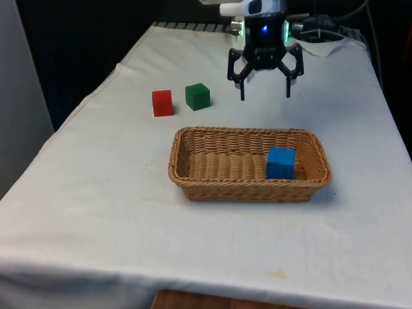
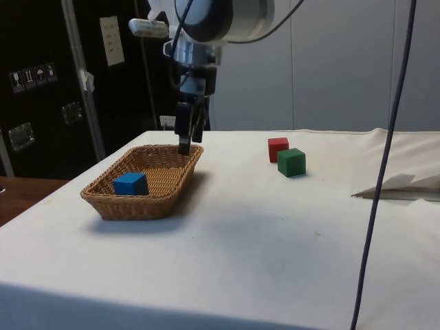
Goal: Pick up exactly two blocks and place them into the basket.
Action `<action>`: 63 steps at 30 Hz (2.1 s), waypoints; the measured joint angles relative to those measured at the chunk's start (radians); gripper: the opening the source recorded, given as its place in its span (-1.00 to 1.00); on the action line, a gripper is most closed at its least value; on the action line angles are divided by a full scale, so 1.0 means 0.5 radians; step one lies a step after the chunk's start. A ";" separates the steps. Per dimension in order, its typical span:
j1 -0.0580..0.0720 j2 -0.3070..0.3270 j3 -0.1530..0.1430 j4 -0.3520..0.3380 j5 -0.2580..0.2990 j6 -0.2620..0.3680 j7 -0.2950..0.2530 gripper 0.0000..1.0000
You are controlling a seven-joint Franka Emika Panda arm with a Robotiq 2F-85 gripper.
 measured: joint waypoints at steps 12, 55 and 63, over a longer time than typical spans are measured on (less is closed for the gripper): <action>0.000 -0.002 -0.012 -0.046 0.000 0.000 -0.170 1.00; 0.000 -0.190 -0.184 -0.410 -0.230 0.218 -0.446 1.00; 0.000 -0.200 -0.244 -0.456 -0.232 0.230 -0.554 1.00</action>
